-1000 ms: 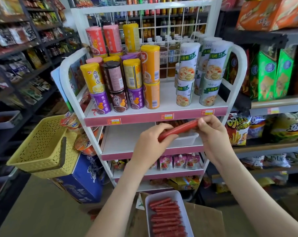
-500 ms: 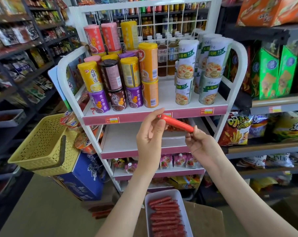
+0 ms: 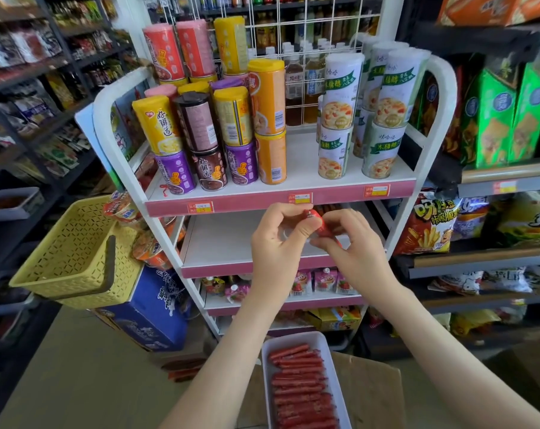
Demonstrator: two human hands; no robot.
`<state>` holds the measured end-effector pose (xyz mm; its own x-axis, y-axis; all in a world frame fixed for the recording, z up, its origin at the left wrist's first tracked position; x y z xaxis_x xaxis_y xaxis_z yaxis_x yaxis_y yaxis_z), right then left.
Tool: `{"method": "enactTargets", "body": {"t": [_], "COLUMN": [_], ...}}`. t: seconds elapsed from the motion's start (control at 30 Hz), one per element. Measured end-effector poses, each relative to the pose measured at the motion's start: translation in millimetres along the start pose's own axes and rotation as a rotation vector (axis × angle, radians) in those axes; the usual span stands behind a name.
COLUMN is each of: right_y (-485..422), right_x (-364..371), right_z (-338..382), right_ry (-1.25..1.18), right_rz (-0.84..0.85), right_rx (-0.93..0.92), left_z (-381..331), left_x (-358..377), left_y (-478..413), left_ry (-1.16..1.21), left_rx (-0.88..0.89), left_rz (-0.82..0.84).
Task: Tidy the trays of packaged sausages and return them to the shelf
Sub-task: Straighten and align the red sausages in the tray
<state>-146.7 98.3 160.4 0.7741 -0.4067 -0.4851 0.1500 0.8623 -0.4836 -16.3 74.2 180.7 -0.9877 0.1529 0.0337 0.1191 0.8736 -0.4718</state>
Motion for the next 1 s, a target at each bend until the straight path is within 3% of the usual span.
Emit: {"method": "enactTargets", "body": {"t": [0.13,0.27,0.4,0.5,0.57,0.7,0.77,0.87,1.0], "right_y": [1.0,6.0,9.9,20.7,37.3,97.1,136.4,188.2,254.3], "right_x": [1.8,12.6,17.3,29.6,41.9,72.6,89.3,114.0,149.5], "right_z": [-4.4,-20.4,-44.9,-75.8,-103.6,-179.3,-217.4,-258.1,-307.6], "right_ry": [-0.390,-0.933,-1.093,-0.991,-0.775,-0.204,-0.025,0.105,0.264], "right_rz": [0.093,0.173,0.198,0.220,0.235,0.406,0.494,0.589,0.818], "right_rx": [0.264,0.519,0.690,0.788,0.849,0.890,0.878,0.870,0.727], "left_z": [9.3,31.9,62.8,110.2,146.0,218.8,255.1,304.9,358.2], "left_x": [0.2,-11.4,-28.4,-43.8,-56.2,-73.4,-76.8,-76.7,-65.5], "left_y": [0.6,4.1,11.3,22.1,37.0,87.3,118.9,173.1,238.5], "left_ry": [0.059,0.039,-0.072,-0.285,-0.467,-0.811,-0.875,-0.936,-0.936], "left_rx": [-0.132,-0.312,-0.469,-0.689,-0.809,-0.875,-0.947,-0.945,-0.794], "left_rz": [0.232,0.317,0.377,0.330,0.324,0.510,0.567,0.730,0.941]}}
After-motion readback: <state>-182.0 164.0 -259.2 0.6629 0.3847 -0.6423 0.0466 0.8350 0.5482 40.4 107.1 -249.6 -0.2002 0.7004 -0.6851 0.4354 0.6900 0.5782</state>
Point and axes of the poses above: each hand's wrist, its own y-axis away from the middle knuckle, its own x-axis out of the palm, z = x × y, the point moved 2 cm from there along -y, towards the middle knuckle
